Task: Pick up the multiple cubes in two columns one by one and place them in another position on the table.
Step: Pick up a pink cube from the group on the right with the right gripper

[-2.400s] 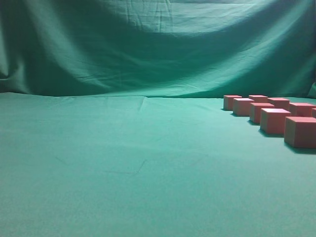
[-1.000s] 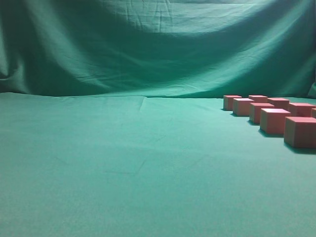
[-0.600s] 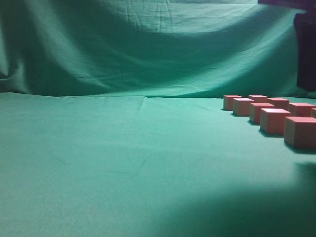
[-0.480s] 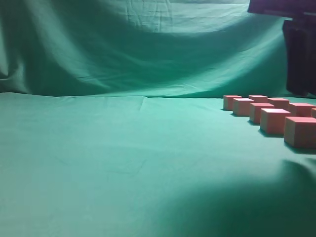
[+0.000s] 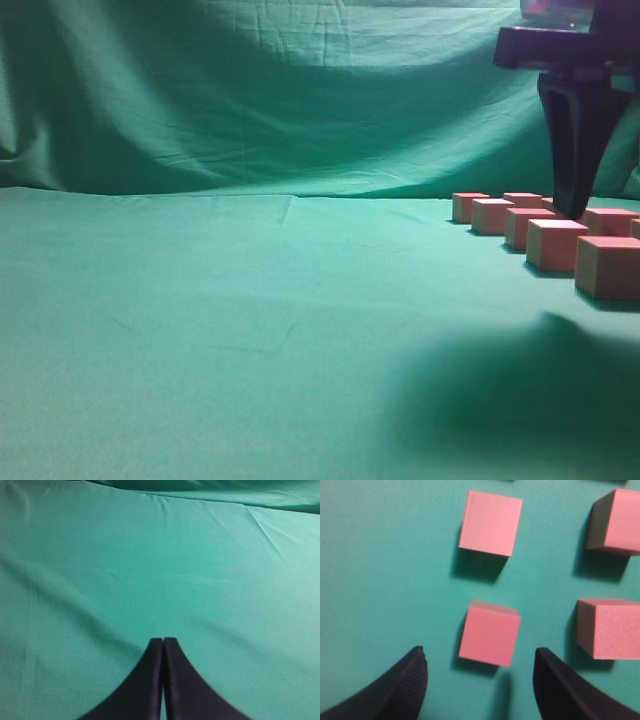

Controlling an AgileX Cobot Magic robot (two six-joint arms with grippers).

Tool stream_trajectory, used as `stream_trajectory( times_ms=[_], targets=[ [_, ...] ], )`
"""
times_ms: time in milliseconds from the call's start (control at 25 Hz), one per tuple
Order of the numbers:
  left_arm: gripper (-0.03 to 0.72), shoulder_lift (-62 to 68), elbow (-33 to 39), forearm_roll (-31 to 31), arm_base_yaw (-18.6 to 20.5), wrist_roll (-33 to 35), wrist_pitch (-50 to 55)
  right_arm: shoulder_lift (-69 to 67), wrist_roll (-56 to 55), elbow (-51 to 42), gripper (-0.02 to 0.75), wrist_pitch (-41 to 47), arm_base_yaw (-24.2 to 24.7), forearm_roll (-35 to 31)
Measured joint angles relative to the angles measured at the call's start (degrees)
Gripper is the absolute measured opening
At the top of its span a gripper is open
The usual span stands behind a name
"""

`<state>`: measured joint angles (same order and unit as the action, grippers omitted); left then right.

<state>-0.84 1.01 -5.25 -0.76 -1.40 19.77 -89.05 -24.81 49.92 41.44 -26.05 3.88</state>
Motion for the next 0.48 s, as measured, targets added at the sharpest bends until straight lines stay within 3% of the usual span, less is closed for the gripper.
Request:
stream_trajectory(
  times_ms=[440, 480],
  targets=[
    [0.0, 0.0, 0.0, 0.0, 0.0, 0.0, 0.0, -6.53, -1.68, 0.11, 0.424, -4.91, 0.0, 1.28],
    [0.0, 0.0, 0.0, 0.0, 0.0, 0.0, 0.0, -6.86, -1.68, 0.11, 0.363, -4.89, 0.0, 1.42]
  ],
)
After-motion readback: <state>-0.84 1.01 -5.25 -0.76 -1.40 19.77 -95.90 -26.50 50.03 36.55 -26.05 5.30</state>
